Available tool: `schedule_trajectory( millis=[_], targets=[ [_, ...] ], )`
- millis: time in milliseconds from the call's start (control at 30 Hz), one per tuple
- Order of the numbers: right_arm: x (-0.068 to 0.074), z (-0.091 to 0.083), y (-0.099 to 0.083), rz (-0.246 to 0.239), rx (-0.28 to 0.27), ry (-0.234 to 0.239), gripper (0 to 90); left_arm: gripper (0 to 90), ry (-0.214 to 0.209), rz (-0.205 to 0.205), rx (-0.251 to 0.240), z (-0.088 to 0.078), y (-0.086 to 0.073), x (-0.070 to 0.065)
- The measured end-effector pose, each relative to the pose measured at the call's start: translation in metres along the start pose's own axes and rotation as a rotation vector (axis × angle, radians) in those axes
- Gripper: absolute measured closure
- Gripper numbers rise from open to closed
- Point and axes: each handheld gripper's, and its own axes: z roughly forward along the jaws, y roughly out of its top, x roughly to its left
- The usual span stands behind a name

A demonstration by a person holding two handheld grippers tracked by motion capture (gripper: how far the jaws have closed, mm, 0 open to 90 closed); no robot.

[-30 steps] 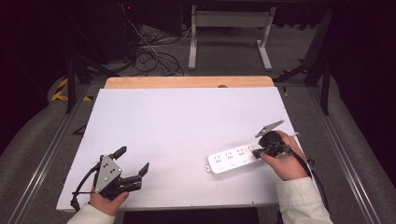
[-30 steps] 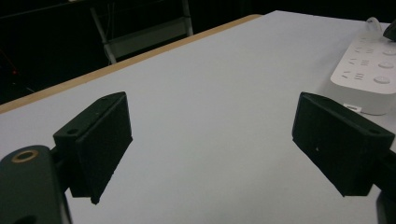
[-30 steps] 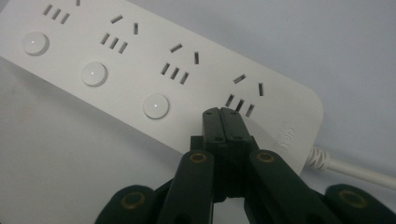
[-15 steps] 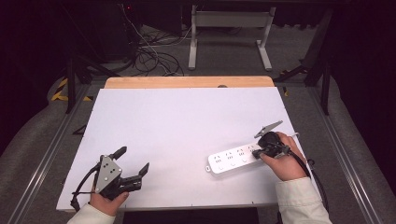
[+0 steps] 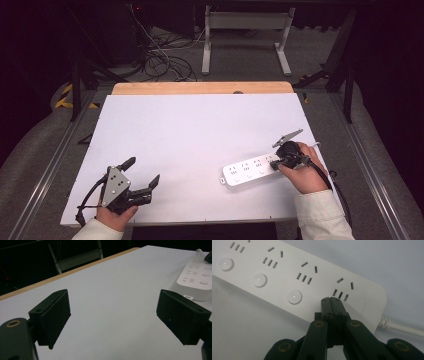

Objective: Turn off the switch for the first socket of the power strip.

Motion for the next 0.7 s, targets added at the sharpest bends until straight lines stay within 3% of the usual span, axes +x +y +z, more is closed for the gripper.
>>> schedule_trajectory(
  millis=[400, 433, 467, 533, 600, 700],
  targets=[
    [-0.001, 0.0, -0.003, 0.01, -0.027, 0.013, 90.0, 12.3, 0.003, -0.001, 0.0, 0.0, 0.0, 0.0],
    [-0.002, -0.002, -0.006, 0.021, -0.074, 0.044, 90.0, 12.4, 0.002, -0.001, 0.0, 0.0, 0.0, 0.0],
    [-0.002, -0.002, -0.006, 0.021, -0.074, 0.044, 90.0, 12.4, 0.003, 0.0, 0.001, 0.0, 0.0, 0.0],
    [-0.002, -0.005, -0.009, 0.011, -0.104, -0.002, 90.0, 12.3, 0.004, -0.001, -0.001, 0.0, 0.0, 0.0],
    [-0.001, -0.01, -0.008, 0.009, -0.159, 0.016, 90.0, 12.4, 0.005, 0.001, 0.001, 0.0, 0.0, 0.001],
    [0.003, -0.019, -0.006, -0.006, -0.212, 0.007, 90.0, 12.4, 0.008, 0.006, 0.001, 0.0, 0.001, 0.001]
  ],
)
